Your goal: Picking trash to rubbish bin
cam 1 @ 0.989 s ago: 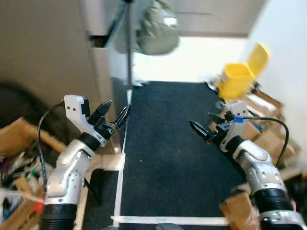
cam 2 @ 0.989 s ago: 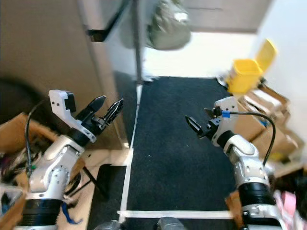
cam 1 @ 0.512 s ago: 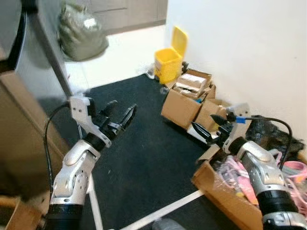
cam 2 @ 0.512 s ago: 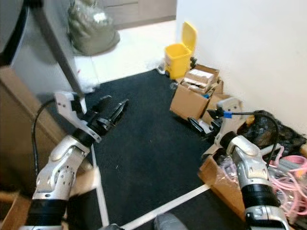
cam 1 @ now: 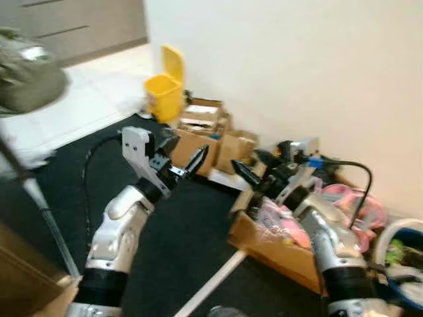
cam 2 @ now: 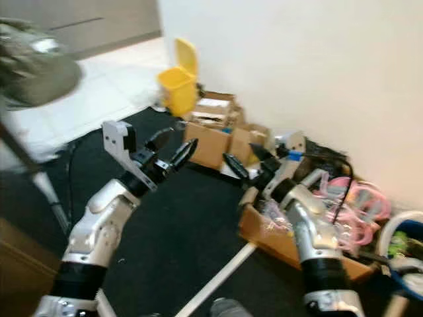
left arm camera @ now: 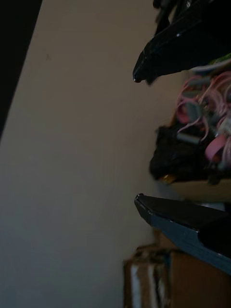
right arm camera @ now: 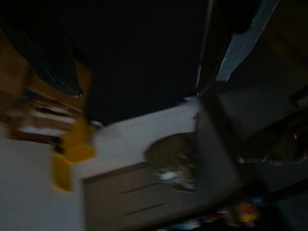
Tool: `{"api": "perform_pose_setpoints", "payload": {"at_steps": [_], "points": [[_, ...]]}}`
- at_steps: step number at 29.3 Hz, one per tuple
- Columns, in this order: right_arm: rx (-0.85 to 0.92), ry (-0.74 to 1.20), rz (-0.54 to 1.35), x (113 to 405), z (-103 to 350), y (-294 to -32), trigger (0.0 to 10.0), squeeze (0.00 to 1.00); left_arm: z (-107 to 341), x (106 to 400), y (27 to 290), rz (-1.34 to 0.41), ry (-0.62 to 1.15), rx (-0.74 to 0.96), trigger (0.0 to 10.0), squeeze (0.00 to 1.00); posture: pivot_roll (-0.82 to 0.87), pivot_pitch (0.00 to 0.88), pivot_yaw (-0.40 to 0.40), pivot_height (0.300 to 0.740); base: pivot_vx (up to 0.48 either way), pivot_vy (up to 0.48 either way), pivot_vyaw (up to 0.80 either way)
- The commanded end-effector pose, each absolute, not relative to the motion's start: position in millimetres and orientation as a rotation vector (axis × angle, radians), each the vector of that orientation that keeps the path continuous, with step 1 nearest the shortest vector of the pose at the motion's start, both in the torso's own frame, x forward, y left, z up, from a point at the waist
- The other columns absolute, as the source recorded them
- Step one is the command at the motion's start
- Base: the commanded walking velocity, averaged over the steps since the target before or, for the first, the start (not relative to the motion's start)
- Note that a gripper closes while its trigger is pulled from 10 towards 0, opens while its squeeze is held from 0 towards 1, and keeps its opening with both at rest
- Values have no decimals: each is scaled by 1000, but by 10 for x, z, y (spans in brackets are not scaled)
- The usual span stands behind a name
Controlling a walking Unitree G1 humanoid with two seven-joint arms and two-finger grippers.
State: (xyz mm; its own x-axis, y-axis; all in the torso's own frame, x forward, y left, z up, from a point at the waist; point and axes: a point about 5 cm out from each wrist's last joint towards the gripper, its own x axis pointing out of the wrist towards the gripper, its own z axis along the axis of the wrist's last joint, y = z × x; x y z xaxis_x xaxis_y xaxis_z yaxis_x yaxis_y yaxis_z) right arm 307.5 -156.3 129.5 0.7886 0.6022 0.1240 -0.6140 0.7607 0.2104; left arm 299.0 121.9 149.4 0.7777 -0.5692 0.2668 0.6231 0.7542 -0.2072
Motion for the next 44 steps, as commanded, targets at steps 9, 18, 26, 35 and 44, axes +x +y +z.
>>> {"api": "perform_pose_setpoints", "payload": {"at_steps": [9,18,26,35,44], "points": [[263,-48,642,3084,1294,-1618,10000,0,1412,3056,1252,-649,-174,-319,10000,0,-54,0,-34,740,0,0,-800],[260,-49,646,3089,1296,-1620,10000,0,1398,3077,1248,-662,-176,-321,10000,0,-62,0,-35,740,0,0,-800],[261,-45,648,3085,1295,-1610,10000,0,1396,3080,1251,-668,-178,-316,10000,0,-60,0,-31,740,0,0,-800],[261,-41,651,3083,1291,-1609,10000,0,1402,3091,1235,-681,-183,-315,10000,0,-65,0,-30,740,0,0,-800],[259,-38,652,3087,1293,-1612,10000,0,1405,3098,1229,-684,-184,-315,10000,0,-66,0,-32,740,0,0,-267]]}}
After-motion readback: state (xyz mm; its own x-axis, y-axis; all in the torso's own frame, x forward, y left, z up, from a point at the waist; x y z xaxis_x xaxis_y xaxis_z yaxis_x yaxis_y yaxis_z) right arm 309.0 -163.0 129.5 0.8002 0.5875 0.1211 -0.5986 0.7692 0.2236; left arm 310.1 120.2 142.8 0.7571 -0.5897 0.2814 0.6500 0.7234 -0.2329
